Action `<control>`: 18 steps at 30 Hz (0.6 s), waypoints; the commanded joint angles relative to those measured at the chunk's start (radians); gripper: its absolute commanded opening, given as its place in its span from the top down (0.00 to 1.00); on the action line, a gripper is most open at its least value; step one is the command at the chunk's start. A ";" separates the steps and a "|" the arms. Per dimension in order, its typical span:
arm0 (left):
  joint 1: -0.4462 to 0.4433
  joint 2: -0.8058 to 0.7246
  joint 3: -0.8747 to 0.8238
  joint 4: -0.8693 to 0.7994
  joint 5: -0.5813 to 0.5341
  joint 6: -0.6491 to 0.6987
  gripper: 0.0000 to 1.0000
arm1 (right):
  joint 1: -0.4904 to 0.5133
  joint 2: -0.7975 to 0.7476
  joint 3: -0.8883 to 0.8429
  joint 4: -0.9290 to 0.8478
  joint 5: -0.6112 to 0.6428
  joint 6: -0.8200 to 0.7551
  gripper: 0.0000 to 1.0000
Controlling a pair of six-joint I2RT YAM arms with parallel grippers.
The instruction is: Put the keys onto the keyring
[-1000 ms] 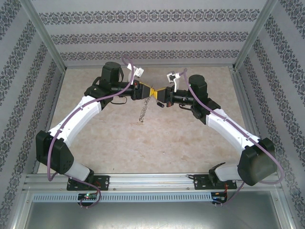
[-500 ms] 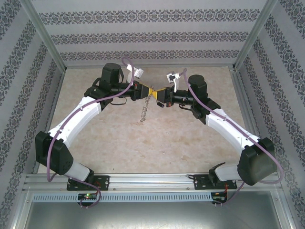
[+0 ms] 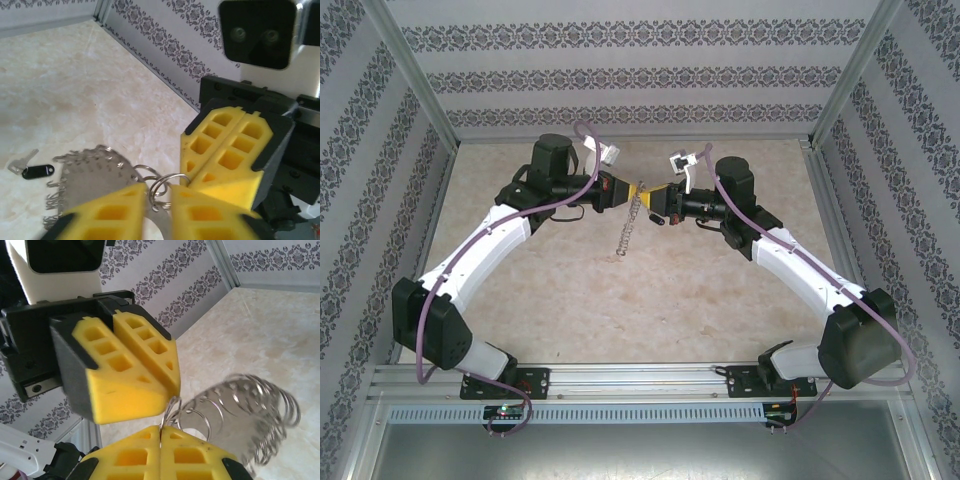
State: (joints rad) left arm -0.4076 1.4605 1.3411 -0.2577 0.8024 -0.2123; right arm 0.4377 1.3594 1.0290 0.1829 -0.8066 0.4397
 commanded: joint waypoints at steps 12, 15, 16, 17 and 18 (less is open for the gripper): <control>-0.012 -0.099 -0.013 -0.004 -0.050 -0.007 0.46 | -0.074 -0.036 0.034 -0.046 -0.137 -0.132 1.00; -0.012 -0.081 0.000 -0.021 -0.017 0.000 0.47 | -0.080 -0.029 0.045 -0.048 -0.163 -0.134 1.00; -0.012 -0.074 0.005 -0.029 -0.003 0.006 0.47 | -0.080 -0.025 0.049 -0.049 -0.172 -0.133 1.00; -0.013 -0.066 0.011 -0.033 0.007 0.009 0.47 | -0.080 -0.021 0.053 -0.050 -0.182 -0.132 1.00; -0.012 -0.059 0.017 -0.039 0.017 0.013 0.47 | -0.080 -0.017 0.057 -0.047 -0.192 -0.128 1.00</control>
State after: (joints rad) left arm -0.4126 1.3808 1.3201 -0.2626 0.7708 -0.2199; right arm 0.3618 1.3544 1.0393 0.1085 -0.9249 0.3332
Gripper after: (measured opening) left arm 0.528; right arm 0.057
